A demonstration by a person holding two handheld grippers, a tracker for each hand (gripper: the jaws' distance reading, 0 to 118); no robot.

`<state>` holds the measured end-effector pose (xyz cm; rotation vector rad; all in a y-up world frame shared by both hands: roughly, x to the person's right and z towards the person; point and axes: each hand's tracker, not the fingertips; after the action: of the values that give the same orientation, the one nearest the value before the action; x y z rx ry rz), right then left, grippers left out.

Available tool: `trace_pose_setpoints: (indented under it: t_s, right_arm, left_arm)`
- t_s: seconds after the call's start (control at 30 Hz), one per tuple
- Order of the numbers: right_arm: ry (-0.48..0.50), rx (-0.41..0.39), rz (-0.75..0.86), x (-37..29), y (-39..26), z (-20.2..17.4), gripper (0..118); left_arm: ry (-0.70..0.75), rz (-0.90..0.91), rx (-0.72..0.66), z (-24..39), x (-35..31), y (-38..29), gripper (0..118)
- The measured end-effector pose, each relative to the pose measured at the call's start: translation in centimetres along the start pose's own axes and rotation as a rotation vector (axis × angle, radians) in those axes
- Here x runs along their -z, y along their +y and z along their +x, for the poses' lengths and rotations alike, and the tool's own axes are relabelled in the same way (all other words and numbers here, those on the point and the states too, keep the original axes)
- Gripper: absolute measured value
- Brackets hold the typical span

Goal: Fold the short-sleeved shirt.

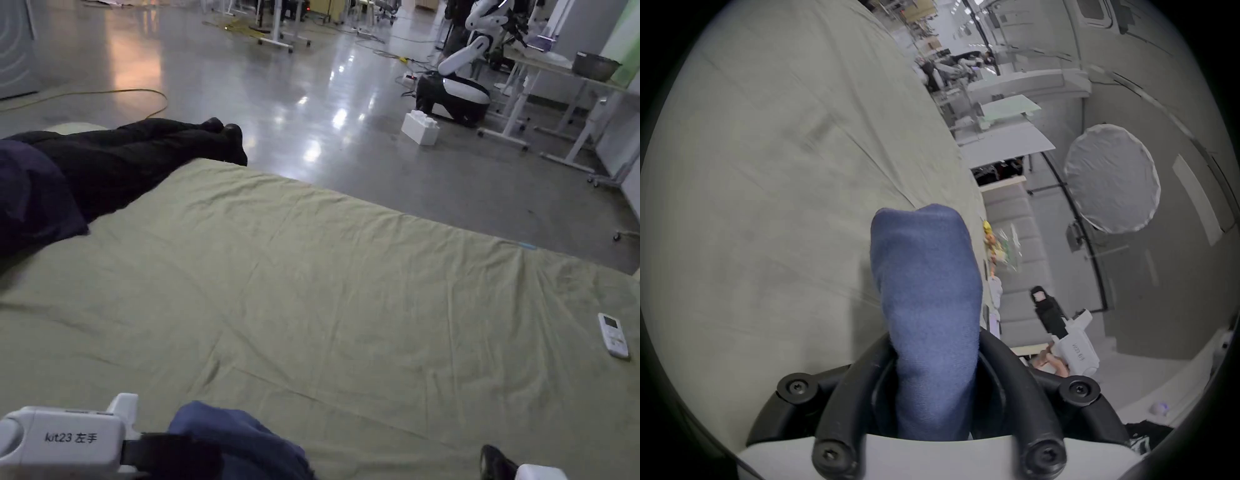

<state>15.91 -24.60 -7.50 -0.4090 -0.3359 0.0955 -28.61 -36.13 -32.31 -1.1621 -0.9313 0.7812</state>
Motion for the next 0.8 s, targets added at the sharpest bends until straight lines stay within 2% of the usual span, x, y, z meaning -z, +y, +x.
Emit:
trace_pose_setpoints:
  t_s: [0.27, 0.47, 0.6, 0.73, 0.8]
  right_arm:
    - [-0.062, 0.044, 0.141, 0.7, 6.9, 2.6, 1]
    - [-0.090, 0.053, 0.164, 0.6, 8.2, 3.6, 1]
    - [-0.094, 0.043, 0.153, 0.4, 7.4, 3.5, 1]
    - [-0.089, 0.036, 0.127, 0.8, 6.4, 3.3, 1]
    - [-0.085, 0.036, 0.118, 0.8, 6.0, 3.1, 1]
  left_arm:
    - [0.220, 0.016, 0.042, -0.5, -10.9, 7.0, 20]
    - [0.383, 0.033, 0.024, -1.4, -16.5, 9.6, 20]
    - [0.481, 0.012, 0.027, -1.9, -17.7, 9.9, 20]
    - [0.659, -0.064, 0.079, -2.3, -16.7, 9.9, 21]
    - [0.733, -0.071, 0.117, -2.4, -16.0, 9.7, 29]
